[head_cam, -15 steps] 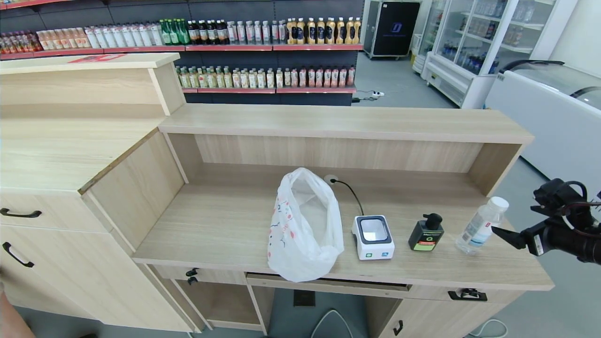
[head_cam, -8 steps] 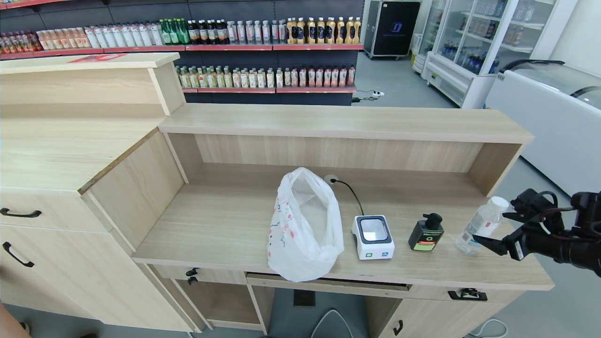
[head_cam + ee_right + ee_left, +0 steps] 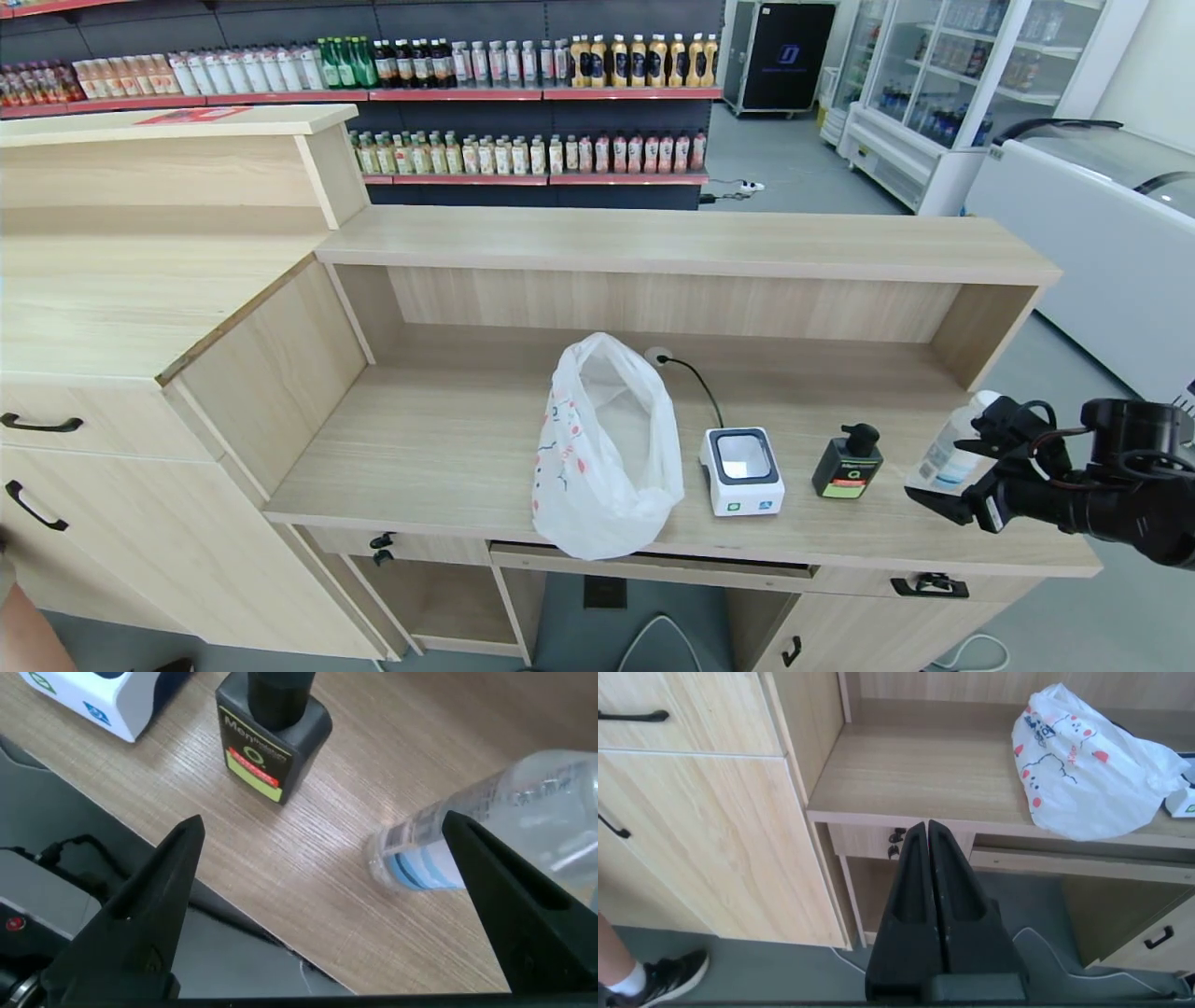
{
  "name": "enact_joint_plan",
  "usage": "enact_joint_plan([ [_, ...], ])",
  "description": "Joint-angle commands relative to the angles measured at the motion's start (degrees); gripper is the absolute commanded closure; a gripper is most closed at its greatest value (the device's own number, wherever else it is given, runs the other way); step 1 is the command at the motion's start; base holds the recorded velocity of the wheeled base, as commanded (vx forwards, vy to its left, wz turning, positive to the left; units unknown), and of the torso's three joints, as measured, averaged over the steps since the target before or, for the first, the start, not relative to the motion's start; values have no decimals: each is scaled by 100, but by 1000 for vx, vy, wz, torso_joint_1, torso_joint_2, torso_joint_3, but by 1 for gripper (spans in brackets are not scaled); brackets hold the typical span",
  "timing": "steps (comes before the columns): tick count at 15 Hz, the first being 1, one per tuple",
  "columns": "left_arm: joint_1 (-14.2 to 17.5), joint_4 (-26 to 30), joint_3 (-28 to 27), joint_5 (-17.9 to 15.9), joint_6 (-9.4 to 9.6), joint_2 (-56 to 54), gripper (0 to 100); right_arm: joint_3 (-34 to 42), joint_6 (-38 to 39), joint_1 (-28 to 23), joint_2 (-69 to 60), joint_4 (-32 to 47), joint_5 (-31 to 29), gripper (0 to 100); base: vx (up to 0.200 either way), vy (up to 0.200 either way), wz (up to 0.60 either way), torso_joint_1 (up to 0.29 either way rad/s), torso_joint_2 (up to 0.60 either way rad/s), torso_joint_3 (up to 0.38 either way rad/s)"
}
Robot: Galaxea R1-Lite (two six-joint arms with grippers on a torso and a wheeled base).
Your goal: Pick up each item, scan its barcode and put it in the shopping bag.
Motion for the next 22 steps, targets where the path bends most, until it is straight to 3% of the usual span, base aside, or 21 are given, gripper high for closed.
enact_joint_plan([
  [1,0,0,0,4,0,-2,100,-104,0,61,169,0,3,0,0,0,0,0,0,0],
  [10,0,0,0,4,0,-2,100,-922,0,404,1004,-35,153,0,0,0,0,0,0,0],
  [22,0,0,0,4,0,-2,100,-1282,0,615,1584,-44,513,0,0,0,0,0,0,0],
])
